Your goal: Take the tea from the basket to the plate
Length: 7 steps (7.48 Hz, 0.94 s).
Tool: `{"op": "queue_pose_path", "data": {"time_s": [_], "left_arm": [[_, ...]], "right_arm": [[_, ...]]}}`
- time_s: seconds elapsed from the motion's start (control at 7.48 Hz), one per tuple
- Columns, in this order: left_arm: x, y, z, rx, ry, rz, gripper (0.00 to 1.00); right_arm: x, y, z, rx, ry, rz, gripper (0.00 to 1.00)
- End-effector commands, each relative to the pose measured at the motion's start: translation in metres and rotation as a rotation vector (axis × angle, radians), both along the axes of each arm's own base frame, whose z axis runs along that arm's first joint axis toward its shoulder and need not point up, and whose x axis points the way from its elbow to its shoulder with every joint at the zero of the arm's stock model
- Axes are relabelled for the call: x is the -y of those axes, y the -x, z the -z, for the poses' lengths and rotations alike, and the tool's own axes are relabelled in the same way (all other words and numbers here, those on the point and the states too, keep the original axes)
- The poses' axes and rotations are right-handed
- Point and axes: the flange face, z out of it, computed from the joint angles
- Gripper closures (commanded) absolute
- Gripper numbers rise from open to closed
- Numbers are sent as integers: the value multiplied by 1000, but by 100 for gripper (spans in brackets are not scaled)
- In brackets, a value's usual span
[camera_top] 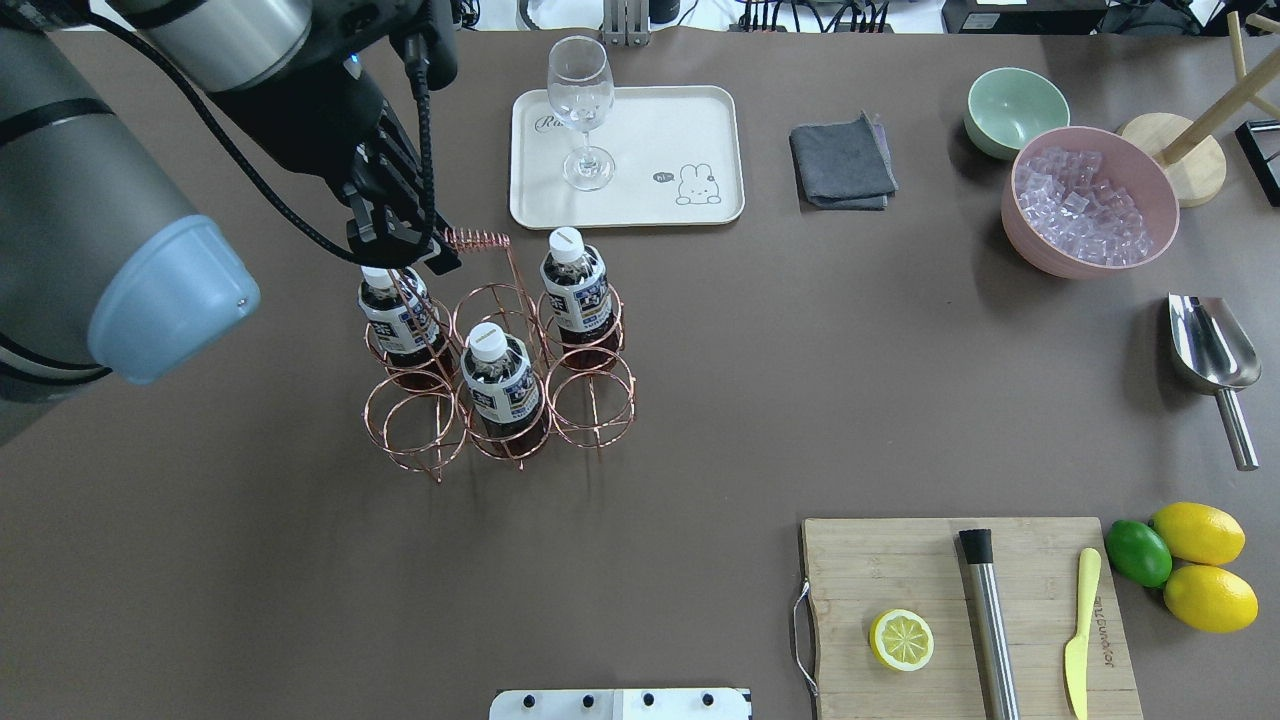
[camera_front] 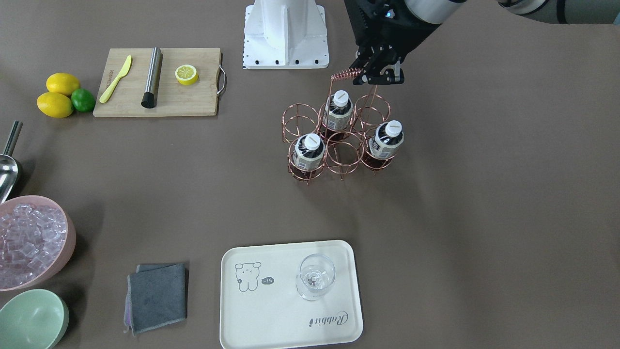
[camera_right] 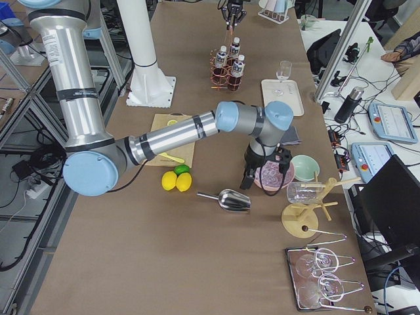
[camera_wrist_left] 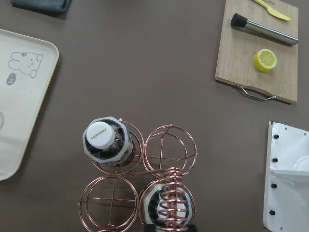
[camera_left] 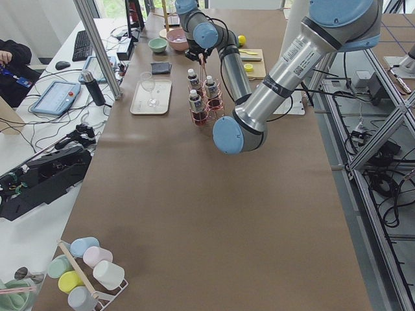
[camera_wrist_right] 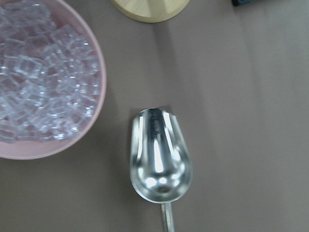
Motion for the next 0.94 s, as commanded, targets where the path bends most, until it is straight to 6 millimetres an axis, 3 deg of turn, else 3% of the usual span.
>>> {"op": "queue_pose_path", "data": {"time_s": [0.0,0.27,0.4,0.8], "left_arm": [[-4,-20,13,-34,14,-1,100],[2,-36,9,-53,-8,-16,100],[-1,-41,9,-54,-9,-26,100],[-2,-40,9,-56,-11,-26,100]], "right_arm": [[30,92,97,62,104,-62,0],[44,134,157,113,145,-122,0],[44,150,167,115,179,-140,0],[38,172,183,185,220,-127,0]]}}
